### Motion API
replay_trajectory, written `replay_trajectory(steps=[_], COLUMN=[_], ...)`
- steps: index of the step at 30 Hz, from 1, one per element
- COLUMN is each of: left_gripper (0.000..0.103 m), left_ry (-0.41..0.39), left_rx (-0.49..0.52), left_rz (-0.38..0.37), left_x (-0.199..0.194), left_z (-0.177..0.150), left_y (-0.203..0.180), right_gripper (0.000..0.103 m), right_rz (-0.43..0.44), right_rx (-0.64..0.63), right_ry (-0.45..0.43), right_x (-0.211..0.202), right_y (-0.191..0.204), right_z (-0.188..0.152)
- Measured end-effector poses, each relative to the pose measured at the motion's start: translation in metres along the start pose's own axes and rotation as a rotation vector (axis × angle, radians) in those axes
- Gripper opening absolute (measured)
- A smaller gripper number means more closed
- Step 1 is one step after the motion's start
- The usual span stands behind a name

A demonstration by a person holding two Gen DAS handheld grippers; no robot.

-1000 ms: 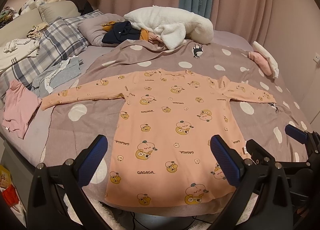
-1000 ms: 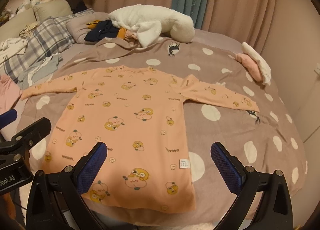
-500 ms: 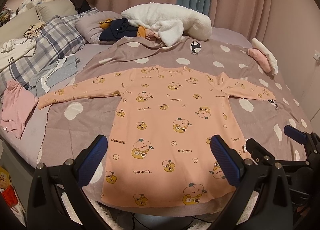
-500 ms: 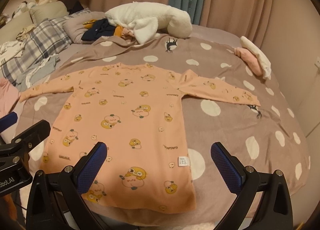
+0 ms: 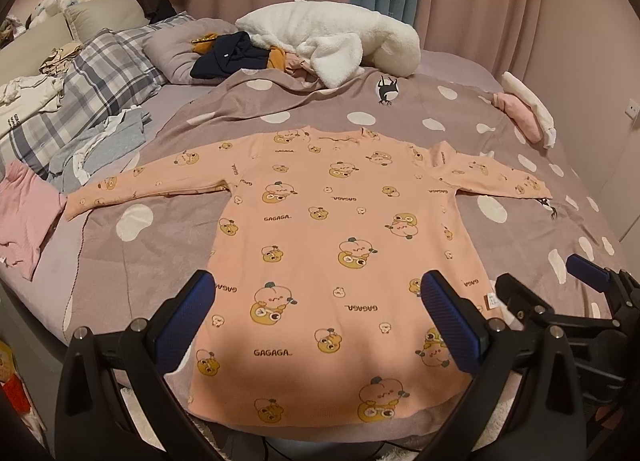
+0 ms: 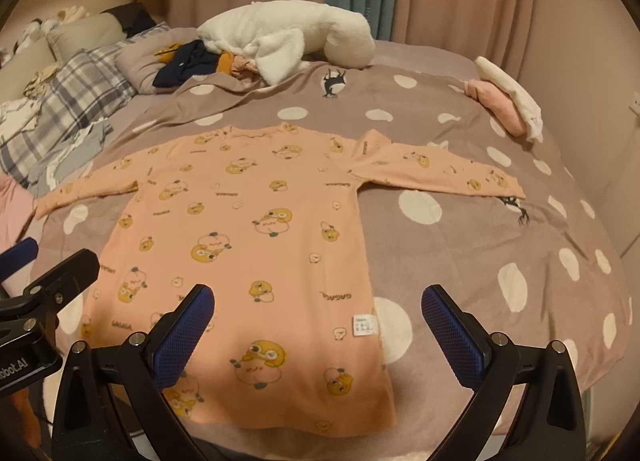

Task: Fold small clothes
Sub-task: 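Grasp the cuff of the sleeve nearest the right tool with the right tool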

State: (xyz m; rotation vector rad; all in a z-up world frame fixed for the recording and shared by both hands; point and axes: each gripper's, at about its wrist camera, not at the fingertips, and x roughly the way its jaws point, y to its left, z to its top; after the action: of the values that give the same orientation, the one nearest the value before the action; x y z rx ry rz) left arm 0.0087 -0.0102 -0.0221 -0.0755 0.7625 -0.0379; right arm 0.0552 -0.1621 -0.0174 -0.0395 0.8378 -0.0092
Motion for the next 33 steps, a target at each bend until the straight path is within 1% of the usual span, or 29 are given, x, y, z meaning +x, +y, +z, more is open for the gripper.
replay_trajectory(steps=[2, 4, 5, 6, 7, 9, 10, 12, 13, 14, 16, 18, 20, 23, 25, 28, 30, 32, 33], left_gripper=[0.103, 0.103, 0.103, 0.103, 0.103, 0.103, 0.103, 0.103, 0.103, 0.103, 0.103, 0.103, 0.103, 0.103, 0.103, 0.103, 0.103, 0.103, 0.103], left_ry=[0.01, 0.023, 0.026, 0.028, 0.029, 0.021, 0.012, 0.001, -0.003, -0.01, -0.016, -0.015, -0.002, 0.028, 0.041, 0.062, 0.073, 0.076, 0.079], left_rx=[-0.008, -0.015, -0.015, -0.014, -0.009, 0.008, 0.014, 0.013, 0.009, 0.004, -0.013, -0.037, -0.062, -0.076, -0.086, -0.085, -0.07, -0.056, -0.054], left_rz=[-0.009, -0.017, -0.019, -0.016, -0.007, 0.016, 0.024, 0.039, 0.046, 0.055, 0.075, 0.092, 0.107, 0.127, 0.139, 0.128, 0.134, 0.142, 0.142], left_x=[0.006, 0.012, 0.015, 0.018, 0.02, 0.024, 0.026, 0.029, 0.031, 0.033, 0.04, 0.048, 0.06, 0.079, 0.089, 0.101, 0.106, 0.109, 0.111], left_z=[0.002, 0.003, 0.004, 0.005, 0.005, 0.004, 0.004, 0.004, 0.005, 0.006, 0.009, 0.012, 0.013, 0.014, 0.013, 0.012, 0.011, 0.01, 0.009], left_y=[-0.001, 0.0, 0.0, 0.001, 0.001, 0.002, 0.004, 0.009, 0.012, 0.015, 0.021, 0.027, 0.033, 0.037, 0.037, 0.035, 0.032, 0.031, 0.03], right_gripper=[0.103, 0.103, 0.103, 0.103, 0.103, 0.103, 0.103, 0.103, 0.103, 0.103, 0.103, 0.103, 0.103, 0.103, 0.103, 0.101, 0.095, 0.079, 0.076], right_rz=[0.019, 0.083, 0.143, 0.179, 0.191, 0.203, 0.209, 0.24, 0.258, 0.302, 0.383, 0.429, 0.469, 0.514, 0.509, 0.521, 0.503, 0.49, 0.474], right_rx=[0.017, 0.061, 0.106, 0.156, 0.197, 0.279, 0.301, 0.381, 0.416, 0.483, 0.616, 0.773, 0.922, 1.049, 1.104, 1.149, 1.155, 1.152, 1.152], right_ry=[-0.011, -0.038, -0.054, -0.058, -0.065, -0.109, -0.114, -0.103, -0.103, -0.094, -0.065, -0.019, 0.006, 0.001, -0.004, -0.055, -0.078, -0.07, -0.057], right_x=[0.003, 0.007, 0.011, 0.017, 0.023, 0.036, 0.044, 0.07, 0.079, 0.094, 0.122, 0.153, 0.18, 0.21, 0.224, 0.237, 0.237, 0.239, 0.24], right_y=[-0.009, -0.028, -0.046, -0.066, -0.085, -0.136, -0.155, -0.213, -0.231, -0.26, -0.301, -0.341, -0.371, -0.396, -0.403, -0.409, -0.411, -0.412, -0.415], right_z=[0.003, 0.008, 0.013, 0.018, 0.023, 0.035, 0.039, 0.048, 0.05, 0.052, 0.05, 0.046, 0.04, 0.034, 0.032, 0.038, 0.047, 0.054, 0.055])
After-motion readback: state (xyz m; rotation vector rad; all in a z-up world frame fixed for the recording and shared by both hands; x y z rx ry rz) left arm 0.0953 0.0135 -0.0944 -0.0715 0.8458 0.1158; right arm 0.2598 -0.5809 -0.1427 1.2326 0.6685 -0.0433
